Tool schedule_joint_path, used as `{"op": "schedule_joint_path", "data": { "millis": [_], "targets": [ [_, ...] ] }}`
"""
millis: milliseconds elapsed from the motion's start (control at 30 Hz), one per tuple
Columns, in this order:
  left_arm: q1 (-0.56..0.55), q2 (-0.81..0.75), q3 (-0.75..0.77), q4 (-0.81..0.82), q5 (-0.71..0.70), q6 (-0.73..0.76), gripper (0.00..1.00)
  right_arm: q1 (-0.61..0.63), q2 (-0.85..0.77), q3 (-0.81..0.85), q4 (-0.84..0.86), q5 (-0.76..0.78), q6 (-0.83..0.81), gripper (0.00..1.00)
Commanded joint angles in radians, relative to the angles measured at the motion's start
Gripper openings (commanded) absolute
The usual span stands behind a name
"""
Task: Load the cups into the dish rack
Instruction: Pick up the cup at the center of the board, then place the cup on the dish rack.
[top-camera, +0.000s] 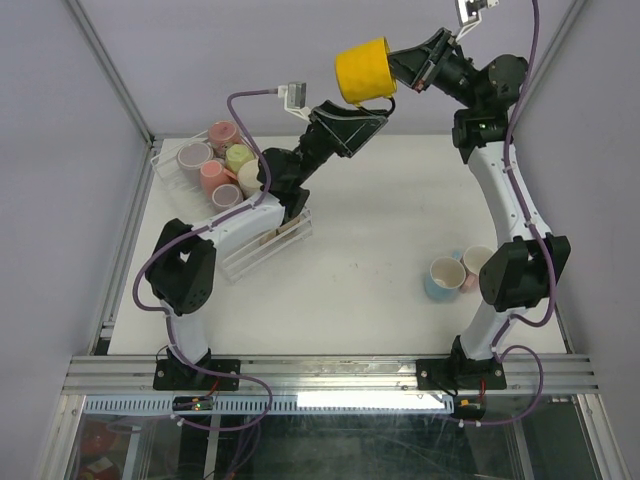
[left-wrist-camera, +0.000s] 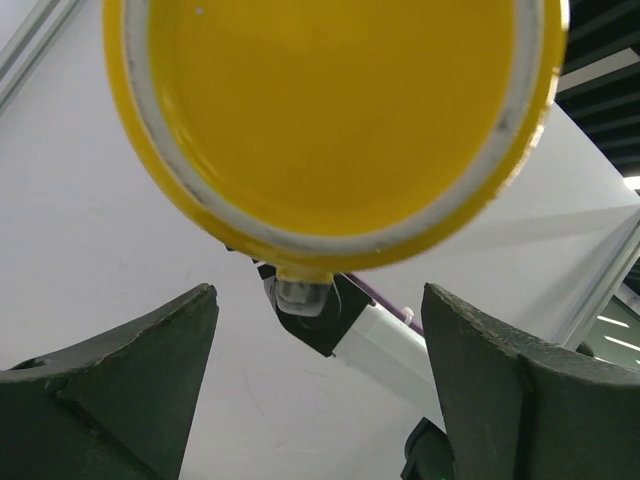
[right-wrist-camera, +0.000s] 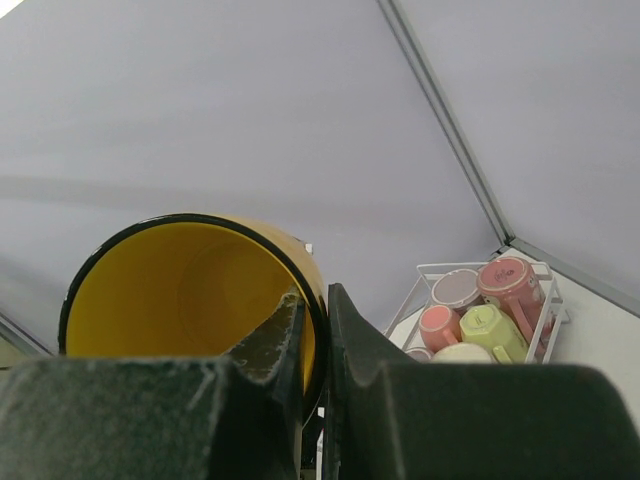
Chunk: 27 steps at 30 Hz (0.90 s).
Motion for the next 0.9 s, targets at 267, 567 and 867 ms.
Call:
{"op": "schedule_joint_path", "data": {
  "millis": [267, 567, 867],
  "targets": [
    [-0.010, 0.011, 0.059, 0.157, -0.038, -0.032, 0.69, 0.054, -0.116, -0.041, 0.086, 0.021, 0.002, 0.00],
    [-0.009, 0.007, 0.036, 0.229, -0.088, -0.065, 0.14, 0.077, -0.137, -0.090, 0.075, 0.024, -0.011, 0.00],
    [-0.009, -0.022, -0.016, 0.246, -0.075, -0.060, 0.00, 0.079, -0.151, -0.115, 0.074, 0.010, -0.030, 0.00]
  ]
}}
